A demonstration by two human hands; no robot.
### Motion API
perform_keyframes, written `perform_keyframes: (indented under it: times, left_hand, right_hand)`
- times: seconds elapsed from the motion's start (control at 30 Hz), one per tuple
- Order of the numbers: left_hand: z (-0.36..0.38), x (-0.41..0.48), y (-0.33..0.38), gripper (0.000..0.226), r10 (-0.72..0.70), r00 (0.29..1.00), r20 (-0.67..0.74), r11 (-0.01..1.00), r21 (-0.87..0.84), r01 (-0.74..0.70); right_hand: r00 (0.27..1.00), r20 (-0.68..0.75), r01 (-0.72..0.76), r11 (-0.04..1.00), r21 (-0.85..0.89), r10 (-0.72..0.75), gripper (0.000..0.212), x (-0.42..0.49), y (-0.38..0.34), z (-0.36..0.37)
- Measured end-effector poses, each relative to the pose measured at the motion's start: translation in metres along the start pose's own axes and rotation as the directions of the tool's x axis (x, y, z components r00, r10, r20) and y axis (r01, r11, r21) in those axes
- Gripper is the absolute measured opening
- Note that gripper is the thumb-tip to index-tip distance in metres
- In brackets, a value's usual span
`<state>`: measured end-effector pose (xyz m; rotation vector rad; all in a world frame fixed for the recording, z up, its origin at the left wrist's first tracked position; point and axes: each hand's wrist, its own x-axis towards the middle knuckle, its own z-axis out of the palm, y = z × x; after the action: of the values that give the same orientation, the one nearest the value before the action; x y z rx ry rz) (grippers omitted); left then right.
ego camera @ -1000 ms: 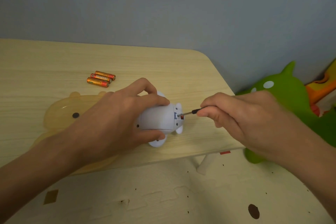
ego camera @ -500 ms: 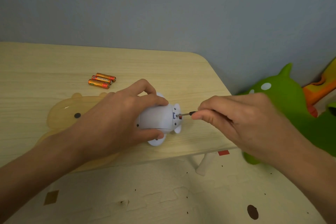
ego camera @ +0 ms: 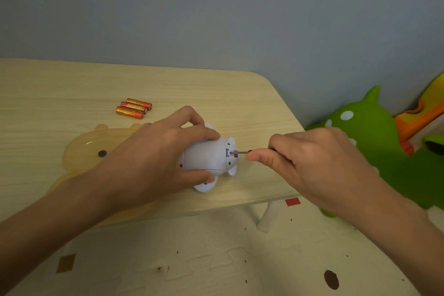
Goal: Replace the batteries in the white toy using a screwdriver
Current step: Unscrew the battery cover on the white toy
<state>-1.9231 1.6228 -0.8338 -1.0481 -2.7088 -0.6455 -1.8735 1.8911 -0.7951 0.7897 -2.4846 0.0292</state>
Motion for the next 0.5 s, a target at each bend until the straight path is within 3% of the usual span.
perform_keyframes:
  times: [0.17,0.23,0.3,0.4,0.5]
  left_hand:
    - [-0.001,0.0,0.0,0.069,0.007,1.0,0.002,1.0,0.007,-0.007]
    - [-0.001,0.001,0.0,0.07,0.01,1.0,0.005,1.0,0.018,-0.01]
    - [-0.001,0.001,-0.001,0.07,0.007,1.0,0.009,1.0,0.027,-0.008]
    - [-0.001,0.002,-0.002,0.069,0.001,1.0,0.017,1.0,0.023,-0.001]
    - [-0.001,0.001,-0.001,0.067,0.008,1.0,0.021,1.0,0.009,-0.008]
  right_hand:
    - [0.999,0.031,0.011,0.997,0.079,-0.013,0.024,-0.002,0.005,-0.003]
    - [0.998,0.025,-0.063,0.988,0.141,0.06,0.011,-0.002,0.014,-0.003]
    - [0.971,0.088,-0.239,0.934,0.267,0.223,0.008,-0.003,0.025,0.001]
    - [0.865,0.262,-0.5,0.782,0.372,0.429,0.007,-0.009,0.033,0.018]
    - [0.843,0.328,-0.526,0.783,0.331,0.427,0.005,-0.014,0.03,0.037]
